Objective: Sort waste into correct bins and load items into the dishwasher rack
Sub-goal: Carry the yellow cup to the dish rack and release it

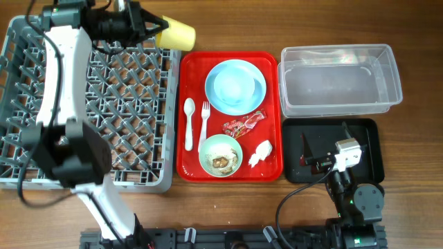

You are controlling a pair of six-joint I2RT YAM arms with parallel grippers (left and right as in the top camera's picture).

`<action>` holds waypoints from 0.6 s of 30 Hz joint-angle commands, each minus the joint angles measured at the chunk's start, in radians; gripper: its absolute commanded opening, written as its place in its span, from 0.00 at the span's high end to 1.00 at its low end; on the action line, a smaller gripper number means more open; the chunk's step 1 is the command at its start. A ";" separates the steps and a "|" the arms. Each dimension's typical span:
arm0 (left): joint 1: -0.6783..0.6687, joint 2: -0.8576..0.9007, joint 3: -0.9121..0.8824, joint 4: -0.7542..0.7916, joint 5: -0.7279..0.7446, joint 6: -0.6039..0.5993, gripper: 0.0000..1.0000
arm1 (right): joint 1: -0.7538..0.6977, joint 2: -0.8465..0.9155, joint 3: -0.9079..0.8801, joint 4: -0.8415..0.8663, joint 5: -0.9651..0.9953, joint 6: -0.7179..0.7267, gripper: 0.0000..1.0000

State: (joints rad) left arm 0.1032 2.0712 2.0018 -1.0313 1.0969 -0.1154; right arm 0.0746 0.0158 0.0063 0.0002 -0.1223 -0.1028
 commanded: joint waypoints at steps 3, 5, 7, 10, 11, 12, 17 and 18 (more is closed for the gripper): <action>0.040 0.174 -0.006 0.046 0.334 0.085 0.96 | -0.004 -0.005 -0.001 0.006 0.013 -0.002 0.00; 0.062 0.203 -0.006 0.059 0.304 0.085 0.96 | -0.004 -0.005 -0.001 0.006 0.013 -0.002 0.01; 0.082 0.209 -0.006 0.045 0.174 0.085 0.96 | -0.004 -0.005 -0.001 0.006 0.013 -0.002 0.00; 0.103 0.211 -0.008 0.024 0.082 0.085 0.96 | -0.004 -0.005 -0.001 0.006 0.013 -0.002 0.00; 0.106 0.216 -0.008 0.008 0.023 0.085 0.96 | -0.004 -0.005 -0.001 0.006 0.013 -0.002 0.00; 0.106 0.219 -0.018 0.006 -0.001 0.085 0.96 | -0.004 -0.005 -0.001 0.006 0.013 -0.002 0.00; 0.109 0.220 -0.046 0.010 0.026 0.085 0.96 | -0.004 -0.005 -0.001 0.006 0.013 -0.003 0.00; 0.109 0.220 -0.048 0.010 0.032 0.085 0.96 | -0.004 -0.005 -0.001 0.006 0.013 -0.002 0.00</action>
State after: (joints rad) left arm 0.2081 2.2707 1.9827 -1.0203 1.1515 -0.0528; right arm 0.0746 0.0158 0.0063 0.0002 -0.1223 -0.1028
